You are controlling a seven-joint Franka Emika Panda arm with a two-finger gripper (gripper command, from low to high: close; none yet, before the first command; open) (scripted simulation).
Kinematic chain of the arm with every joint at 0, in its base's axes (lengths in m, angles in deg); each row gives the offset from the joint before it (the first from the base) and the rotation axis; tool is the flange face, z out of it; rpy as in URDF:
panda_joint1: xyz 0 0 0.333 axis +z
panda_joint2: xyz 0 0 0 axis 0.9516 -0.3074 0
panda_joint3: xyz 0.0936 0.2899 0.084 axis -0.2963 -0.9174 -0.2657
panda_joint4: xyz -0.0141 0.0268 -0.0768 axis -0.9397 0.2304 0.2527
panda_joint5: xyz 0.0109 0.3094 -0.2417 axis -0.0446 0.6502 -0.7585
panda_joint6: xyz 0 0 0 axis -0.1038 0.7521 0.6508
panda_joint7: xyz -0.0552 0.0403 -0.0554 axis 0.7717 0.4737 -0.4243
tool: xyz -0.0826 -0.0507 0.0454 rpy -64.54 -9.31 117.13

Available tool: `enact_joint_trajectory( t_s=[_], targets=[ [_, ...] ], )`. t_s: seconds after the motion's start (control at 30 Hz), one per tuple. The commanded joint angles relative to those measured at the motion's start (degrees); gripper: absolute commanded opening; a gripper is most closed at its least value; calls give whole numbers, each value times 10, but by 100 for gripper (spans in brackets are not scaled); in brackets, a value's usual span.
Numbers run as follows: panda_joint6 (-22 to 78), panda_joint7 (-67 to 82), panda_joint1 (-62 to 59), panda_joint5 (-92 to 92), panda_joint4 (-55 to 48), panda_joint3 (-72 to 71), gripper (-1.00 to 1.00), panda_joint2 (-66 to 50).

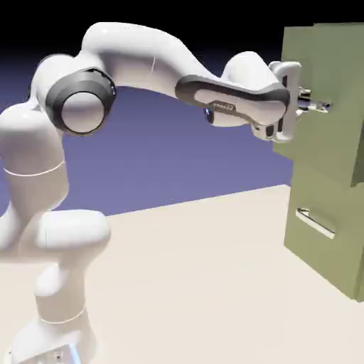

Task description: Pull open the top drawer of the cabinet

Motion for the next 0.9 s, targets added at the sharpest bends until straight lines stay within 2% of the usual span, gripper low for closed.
enact_joint_trajectory(
  t_s=[0.0, 0.4, 0.67, 0.7, 0.87],
  targets=[
    [3, 13, -19, 7, 10, -21, -100, 9],
    [59, 230, -244, 130, 223, -264, -100, 216],
    [42, 321, -394, 218, 374, -391, -100, 371],
    [42, 321, -394, 218, 374, -391, 100, 371],
    [4, 365, -476, 278, 439, -446, 100, 452]
  ],
)
